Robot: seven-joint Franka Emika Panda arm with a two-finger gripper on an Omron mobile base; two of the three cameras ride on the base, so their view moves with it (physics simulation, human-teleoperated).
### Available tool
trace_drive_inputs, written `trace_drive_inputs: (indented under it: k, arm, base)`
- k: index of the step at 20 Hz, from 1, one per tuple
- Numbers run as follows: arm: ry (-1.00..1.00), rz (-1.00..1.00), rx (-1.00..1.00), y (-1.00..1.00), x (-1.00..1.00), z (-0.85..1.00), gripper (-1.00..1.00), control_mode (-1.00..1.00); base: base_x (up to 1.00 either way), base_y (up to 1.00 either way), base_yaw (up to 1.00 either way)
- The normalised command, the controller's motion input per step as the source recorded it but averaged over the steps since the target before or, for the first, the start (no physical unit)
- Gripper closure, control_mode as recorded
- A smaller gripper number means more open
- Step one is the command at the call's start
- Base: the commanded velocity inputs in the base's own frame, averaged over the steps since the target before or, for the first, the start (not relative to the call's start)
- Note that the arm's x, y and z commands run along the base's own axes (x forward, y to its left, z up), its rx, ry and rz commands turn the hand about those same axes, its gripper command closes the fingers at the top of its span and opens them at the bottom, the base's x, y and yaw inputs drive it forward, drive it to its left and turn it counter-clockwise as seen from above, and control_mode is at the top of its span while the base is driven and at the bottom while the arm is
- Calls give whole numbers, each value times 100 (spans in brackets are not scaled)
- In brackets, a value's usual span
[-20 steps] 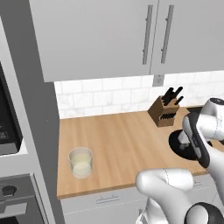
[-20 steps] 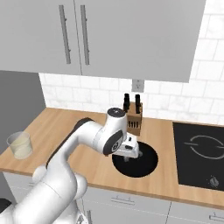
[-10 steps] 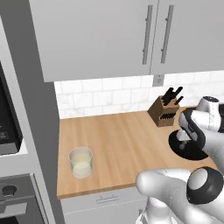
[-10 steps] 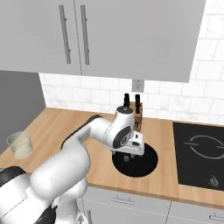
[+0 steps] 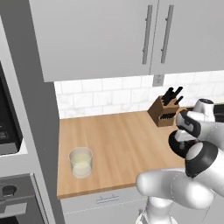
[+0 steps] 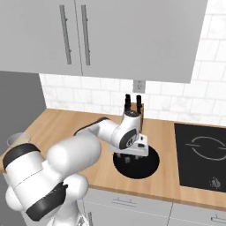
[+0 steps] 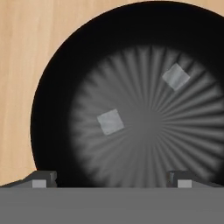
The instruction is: Grab a lemon wedge from the fridge and one ice cube from the ice bowl, and put them in the glass of lemonade.
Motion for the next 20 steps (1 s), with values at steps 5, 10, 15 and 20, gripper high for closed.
trace_drive_inputs:
  k: [5,10,15,20]
  arm:
    - [4,16,3,-17,5,-28,-100,-100]
    - [0,20,0,0,32,-28,-100,-100]
    - [0,18,0,0,22,-26,-100,-100]
    - [0,9,0,0,16,-14,-100,-100]
  base:
    - [0,0,0]
    - [0,0,0]
    - [0,0,0]
    - [0,0,0]
